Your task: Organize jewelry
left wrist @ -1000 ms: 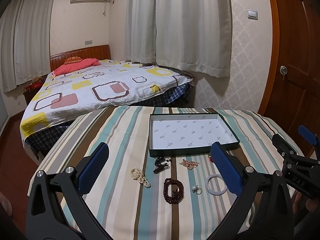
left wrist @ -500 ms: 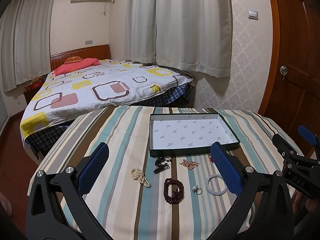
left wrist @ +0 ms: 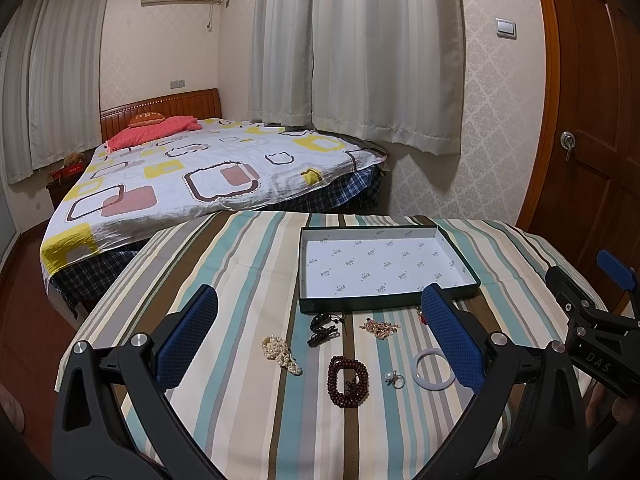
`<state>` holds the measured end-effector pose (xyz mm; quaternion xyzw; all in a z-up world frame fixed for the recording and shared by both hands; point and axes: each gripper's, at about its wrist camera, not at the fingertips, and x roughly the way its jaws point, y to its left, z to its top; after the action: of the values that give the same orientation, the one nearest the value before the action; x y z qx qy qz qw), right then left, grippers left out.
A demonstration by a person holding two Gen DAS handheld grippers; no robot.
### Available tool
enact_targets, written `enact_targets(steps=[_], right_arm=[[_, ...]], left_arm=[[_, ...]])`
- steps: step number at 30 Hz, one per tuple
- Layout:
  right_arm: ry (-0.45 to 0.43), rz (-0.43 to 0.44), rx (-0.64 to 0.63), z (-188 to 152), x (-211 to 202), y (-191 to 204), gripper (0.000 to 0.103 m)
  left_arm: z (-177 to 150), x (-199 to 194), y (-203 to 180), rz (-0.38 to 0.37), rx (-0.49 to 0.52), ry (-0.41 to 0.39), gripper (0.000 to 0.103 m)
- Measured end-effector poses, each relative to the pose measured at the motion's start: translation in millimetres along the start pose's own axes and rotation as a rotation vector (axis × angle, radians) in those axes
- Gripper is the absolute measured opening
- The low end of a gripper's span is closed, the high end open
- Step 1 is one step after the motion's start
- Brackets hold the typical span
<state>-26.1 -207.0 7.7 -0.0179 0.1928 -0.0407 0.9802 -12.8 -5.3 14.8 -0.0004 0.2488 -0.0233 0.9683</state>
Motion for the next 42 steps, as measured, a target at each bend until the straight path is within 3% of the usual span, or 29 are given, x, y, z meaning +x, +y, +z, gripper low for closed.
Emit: enact_targets(steps=[35, 42], right_arm=[[-0.003, 0.002, -0.004, 0, 0, 0, 0.097], [0.018, 0.007, -0.004, -11, 13, -1, 0.097]], left_arm=[[0, 0, 0, 0.000, -0.001, 0.003, 0.099], [-10, 17, 3, -0.009, -0.008, 0.033, 0.099]])
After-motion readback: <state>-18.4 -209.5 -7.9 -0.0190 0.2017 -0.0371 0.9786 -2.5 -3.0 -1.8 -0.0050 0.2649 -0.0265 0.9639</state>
